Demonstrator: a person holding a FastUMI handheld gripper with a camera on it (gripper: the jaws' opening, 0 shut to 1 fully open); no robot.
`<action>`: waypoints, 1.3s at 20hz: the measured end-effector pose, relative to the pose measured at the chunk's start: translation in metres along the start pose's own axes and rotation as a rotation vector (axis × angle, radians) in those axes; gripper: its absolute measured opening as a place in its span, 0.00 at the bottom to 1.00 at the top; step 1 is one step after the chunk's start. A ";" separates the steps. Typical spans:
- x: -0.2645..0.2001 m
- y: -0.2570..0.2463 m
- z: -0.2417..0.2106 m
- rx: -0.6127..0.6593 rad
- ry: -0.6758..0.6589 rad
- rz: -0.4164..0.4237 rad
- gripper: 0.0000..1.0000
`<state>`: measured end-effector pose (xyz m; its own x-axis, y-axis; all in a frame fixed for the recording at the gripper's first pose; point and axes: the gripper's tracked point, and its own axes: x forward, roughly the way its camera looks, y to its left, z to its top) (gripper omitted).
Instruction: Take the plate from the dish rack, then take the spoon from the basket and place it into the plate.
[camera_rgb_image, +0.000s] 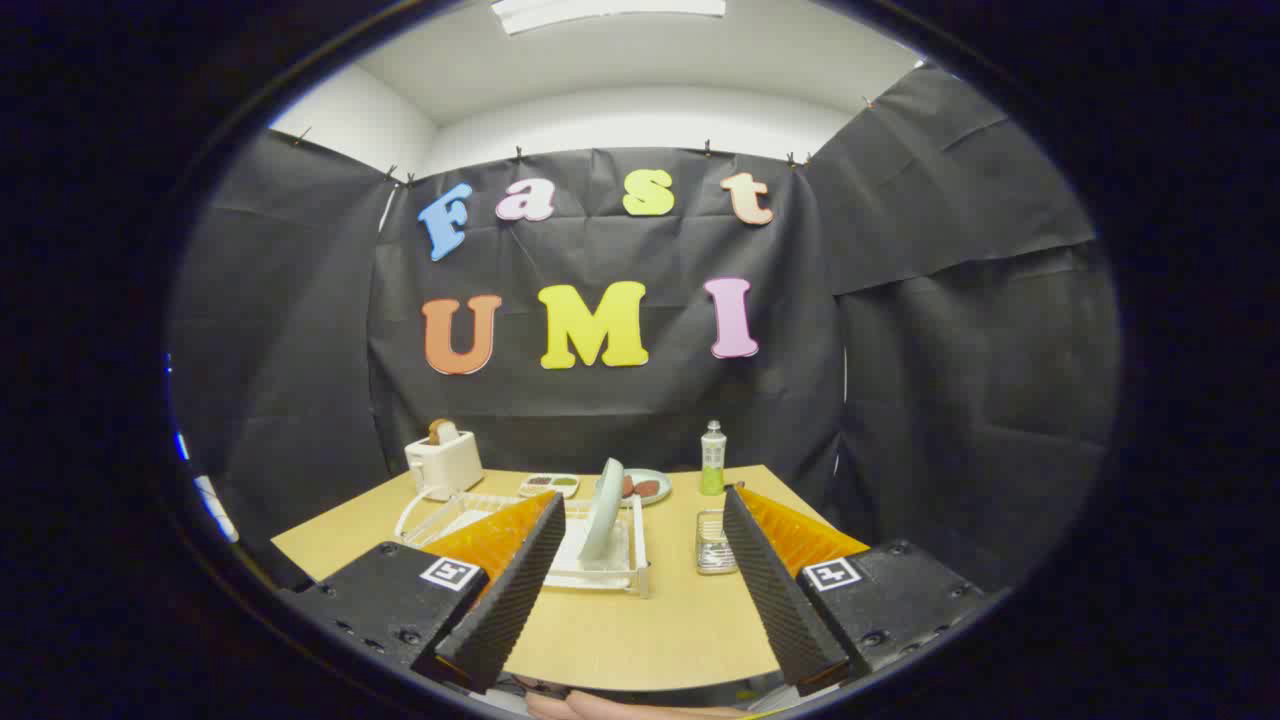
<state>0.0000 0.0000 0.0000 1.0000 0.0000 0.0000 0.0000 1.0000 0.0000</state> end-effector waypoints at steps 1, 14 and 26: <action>-0.001 0.000 0.001 -0.005 0.001 0.002 1.00; 0.007 -0.004 -0.004 -0.011 0.021 -0.010 1.00; 0.114 0.023 -0.001 -0.104 0.216 0.001 1.00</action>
<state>0.1142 0.0226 -0.0008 0.9768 -0.0106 -0.2139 -0.0117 0.9946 -0.1029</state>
